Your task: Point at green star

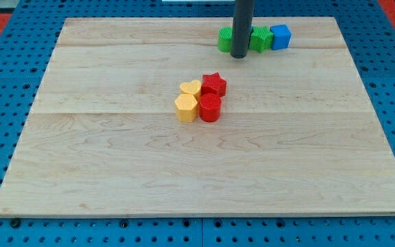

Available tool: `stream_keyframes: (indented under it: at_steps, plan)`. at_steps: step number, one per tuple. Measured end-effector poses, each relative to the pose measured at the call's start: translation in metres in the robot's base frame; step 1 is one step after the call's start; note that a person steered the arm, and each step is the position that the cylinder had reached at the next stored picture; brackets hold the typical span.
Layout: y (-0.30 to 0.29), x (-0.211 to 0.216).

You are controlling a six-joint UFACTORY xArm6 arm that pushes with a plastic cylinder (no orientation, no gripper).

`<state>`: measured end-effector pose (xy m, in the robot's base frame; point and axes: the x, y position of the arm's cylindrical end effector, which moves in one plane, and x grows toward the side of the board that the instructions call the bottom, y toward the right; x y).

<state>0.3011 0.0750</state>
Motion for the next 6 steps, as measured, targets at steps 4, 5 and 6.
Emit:
stream_keyframes:
  at_steps: [4, 5, 6]
  plan:
    - [0.022, 0.003]
    - [0.027, -0.001]
    - [0.034, -0.002]
